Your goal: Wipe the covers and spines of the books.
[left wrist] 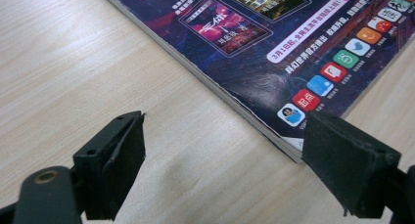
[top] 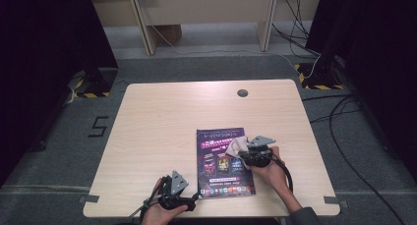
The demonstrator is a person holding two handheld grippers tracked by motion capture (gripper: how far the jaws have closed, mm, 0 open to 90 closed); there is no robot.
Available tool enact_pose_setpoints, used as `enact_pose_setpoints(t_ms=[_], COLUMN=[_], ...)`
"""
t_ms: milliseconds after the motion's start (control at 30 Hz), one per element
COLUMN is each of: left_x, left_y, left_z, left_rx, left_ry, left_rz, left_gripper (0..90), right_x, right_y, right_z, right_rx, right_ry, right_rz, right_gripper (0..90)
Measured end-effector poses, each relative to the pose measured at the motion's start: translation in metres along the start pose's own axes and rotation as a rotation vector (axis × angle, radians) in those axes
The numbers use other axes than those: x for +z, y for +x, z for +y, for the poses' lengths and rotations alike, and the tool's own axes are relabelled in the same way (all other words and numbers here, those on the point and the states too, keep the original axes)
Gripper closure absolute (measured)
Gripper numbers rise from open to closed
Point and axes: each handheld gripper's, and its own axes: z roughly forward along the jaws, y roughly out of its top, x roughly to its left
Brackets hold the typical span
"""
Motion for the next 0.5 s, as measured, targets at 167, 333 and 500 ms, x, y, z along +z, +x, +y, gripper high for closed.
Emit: enact_pose_setpoints(t_ms=[167,333,500], left_x=[-0.002,-0.007,-0.011], left_y=[-0.001,-0.003,-0.005], left_z=[-0.001,-0.004,-0.007], left_rx=[0.003,0.005,0.012], left_ry=[-0.002,-0.004,0.0], left_rz=[-0.002,-0.01,-0.02], left_gripper=[15.7,15.7,15.7], right_x=[-0.011,-0.016,-0.014], right_y=[0.013,0.028,0.042], right_z=[-0.01,-0.014,-0.013], right_rx=[-0.015,-0.029,-0.05], right_ry=[0.004,0.0,-0.003], right_rz=[0.025,0.056,0.086], right_gripper=[68.4,68.4,68.4])
